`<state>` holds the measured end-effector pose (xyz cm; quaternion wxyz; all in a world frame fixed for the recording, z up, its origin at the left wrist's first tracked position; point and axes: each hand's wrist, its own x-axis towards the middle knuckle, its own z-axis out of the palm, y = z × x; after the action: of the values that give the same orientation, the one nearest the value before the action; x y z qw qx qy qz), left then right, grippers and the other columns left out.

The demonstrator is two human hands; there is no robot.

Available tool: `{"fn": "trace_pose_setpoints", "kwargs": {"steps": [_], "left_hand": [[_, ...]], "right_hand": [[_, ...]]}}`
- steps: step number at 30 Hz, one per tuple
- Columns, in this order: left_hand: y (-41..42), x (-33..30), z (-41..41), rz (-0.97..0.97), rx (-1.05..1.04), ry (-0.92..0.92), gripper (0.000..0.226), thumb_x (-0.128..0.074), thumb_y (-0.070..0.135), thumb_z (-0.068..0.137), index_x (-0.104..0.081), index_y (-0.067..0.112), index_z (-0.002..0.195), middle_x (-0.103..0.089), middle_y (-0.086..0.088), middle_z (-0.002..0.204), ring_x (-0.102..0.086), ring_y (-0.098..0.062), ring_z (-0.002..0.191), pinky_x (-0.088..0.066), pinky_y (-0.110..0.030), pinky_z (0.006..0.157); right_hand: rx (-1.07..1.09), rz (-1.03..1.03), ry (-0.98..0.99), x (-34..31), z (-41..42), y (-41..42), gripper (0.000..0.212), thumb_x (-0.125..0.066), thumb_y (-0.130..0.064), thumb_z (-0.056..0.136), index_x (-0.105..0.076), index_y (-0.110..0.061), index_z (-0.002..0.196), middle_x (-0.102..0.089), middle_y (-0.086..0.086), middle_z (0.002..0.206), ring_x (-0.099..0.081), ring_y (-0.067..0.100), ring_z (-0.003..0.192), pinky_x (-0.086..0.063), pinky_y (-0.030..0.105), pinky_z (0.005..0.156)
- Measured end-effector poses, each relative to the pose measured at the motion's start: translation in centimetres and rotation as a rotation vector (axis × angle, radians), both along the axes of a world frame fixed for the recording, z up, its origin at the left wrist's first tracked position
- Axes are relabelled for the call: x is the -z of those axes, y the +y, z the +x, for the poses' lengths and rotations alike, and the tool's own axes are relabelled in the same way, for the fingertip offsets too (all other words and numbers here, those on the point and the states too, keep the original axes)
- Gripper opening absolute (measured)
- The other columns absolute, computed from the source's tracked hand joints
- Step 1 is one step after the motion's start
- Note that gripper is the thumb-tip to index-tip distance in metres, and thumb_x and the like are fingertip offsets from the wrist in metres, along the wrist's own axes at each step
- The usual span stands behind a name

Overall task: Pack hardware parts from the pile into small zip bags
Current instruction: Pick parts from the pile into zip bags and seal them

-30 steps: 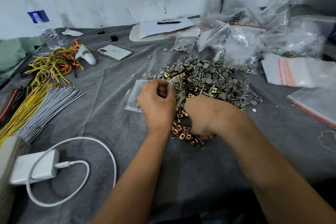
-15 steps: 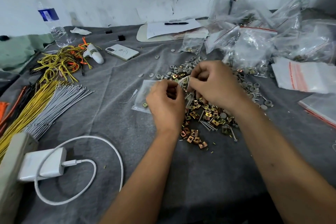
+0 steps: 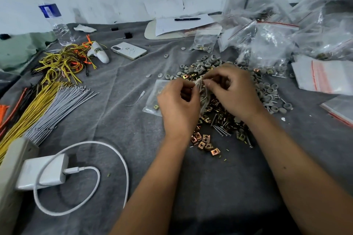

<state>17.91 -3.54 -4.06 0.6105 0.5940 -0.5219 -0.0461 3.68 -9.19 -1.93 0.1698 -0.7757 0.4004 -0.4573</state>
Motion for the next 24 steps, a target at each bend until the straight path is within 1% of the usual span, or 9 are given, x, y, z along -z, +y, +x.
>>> {"fn": "trace_pose_setpoints", "kwargs": {"steps": [4, 6, 9, 11, 14, 16, 18, 21, 24], "left_hand": [[0.1, -1.7, 0.4, 0.208, 0.155, 0.163, 0.014, -0.077, 0.007, 0.088, -0.074, 0.017, 0.078, -0.070, 0.004, 0.068, -0.065, -0.010, 0.060, -0.051, -0.027, 0.058], [0.3, -3.4, 1.0, 0.270, 0.227, 0.192, 0.013, -0.079, 0.005, 0.088, -0.075, 0.015, 0.080, -0.073, -0.002, 0.072, -0.066, -0.015, 0.063, -0.057, -0.036, 0.060], [0.4, -6.9, 1.9, 0.292, 0.424, 0.341, 0.011, -0.077, 0.000, 0.089, -0.074, 0.009, 0.082, -0.073, -0.004, 0.074, -0.065, -0.013, 0.063, -0.056, -0.031, 0.061], [0.2, -9.1, 2.5, 0.259, 0.561, 0.516, 0.013, -0.075, -0.005, 0.087, -0.075, 0.006, 0.080, -0.073, -0.003, 0.071, -0.066, -0.014, 0.062, -0.057, -0.029, 0.062], [-0.7, -11.1, 3.7, 0.263, 0.745, 0.785, 0.021, -0.070, -0.009, 0.080, -0.077, 0.005, 0.066, -0.069, -0.004, 0.061, -0.063, -0.009, 0.049, -0.053, -0.018, 0.049], [-1.4, -10.8, 4.7, 0.350, 0.865, 0.976, 0.023, -0.063, -0.011, 0.084, -0.074, 0.000, 0.067, -0.062, -0.002, 0.056, -0.057, -0.003, 0.041, -0.045, -0.011, 0.040], [-2.0, -9.5, 5.3, 0.413, 0.889, 1.129, 0.010, -0.064, -0.010, 0.083, -0.070, -0.006, 0.078, -0.059, -0.002, 0.057, -0.055, -0.004, 0.040, -0.048, -0.012, 0.042], [-2.5, -6.5, 5.7, 0.367, 0.780, 1.250, 0.016, -0.061, 0.005, 0.084, -0.073, -0.006, 0.085, -0.067, -0.010, 0.071, -0.061, -0.007, 0.049, -0.054, -0.015, 0.049], [-2.5, -3.7, 6.0, 0.329, 0.703, 1.214, 0.046, -0.054, 0.043, 0.103, -0.069, 0.001, 0.110, -0.075, -0.021, 0.109, -0.072, -0.022, 0.080, -0.063, -0.032, 0.078]], "right_hand": [[0.015, 0.064, -0.175, 0.1, -0.6, -0.2, 0.021, -0.061, -0.019, 0.102, -0.068, -0.015, 0.121, -0.068, -0.003, 0.105, -0.065, 0.011, 0.099, -0.055, 0.029, 0.086], [-0.025, 0.136, -0.277, 0.0, -0.7, -0.3, 0.026, -0.054, -0.026, 0.105, -0.064, -0.014, 0.125, -0.066, -0.004, 0.102, -0.065, 0.015, 0.095, -0.056, 0.034, 0.079], [-0.109, 0.236, -0.438, -0.3, -0.7, 0.0, 0.028, -0.046, -0.036, 0.107, -0.065, -0.020, 0.120, -0.068, -0.013, 0.094, -0.063, -0.001, 0.077, -0.049, 0.015, 0.061], [-0.146, 0.327, -0.501, -0.6, -0.6, 0.4, 0.032, -0.041, -0.048, 0.105, -0.070, -0.036, 0.110, -0.072, -0.015, 0.097, -0.064, -0.001, 0.077, -0.050, 0.018, 0.059], [-0.291, 0.480, -0.489, -0.6, -0.5, 0.3, 0.060, -0.033, -0.071, 0.094, -0.073, -0.030, 0.113, -0.075, -0.003, 0.113, -0.070, 0.015, 0.105, -0.056, 0.038, 0.085], [-0.396, 0.575, -0.437, -0.5, -0.5, 0.3, 0.070, -0.034, -0.076, 0.086, -0.073, -0.026, 0.115, -0.074, 0.008, 0.115, -0.070, 0.025, 0.111, -0.054, 0.043, 0.096], [-0.424, 0.577, -0.346, -0.4, -0.5, 0.3, 0.048, -0.049, -0.065, 0.093, -0.076, -0.026, 0.103, -0.075, 0.013, 0.102, -0.073, 0.027, 0.094, -0.058, 0.035, 0.084], [-0.338, 0.524, -0.384, 0.0, -0.5, 0.0, 0.011, -0.070, -0.025, 0.097, -0.076, -0.017, 0.091, -0.075, 0.008, 0.081, -0.072, 0.019, 0.068, -0.056, 0.024, 0.060], [-0.260, 0.522, -0.500, 0.2, -0.6, -0.4, 0.012, -0.068, -0.008, 0.096, -0.070, -0.015, 0.088, -0.074, 0.011, 0.073, -0.069, 0.021, 0.057, -0.054, 0.026, 0.051]]}}
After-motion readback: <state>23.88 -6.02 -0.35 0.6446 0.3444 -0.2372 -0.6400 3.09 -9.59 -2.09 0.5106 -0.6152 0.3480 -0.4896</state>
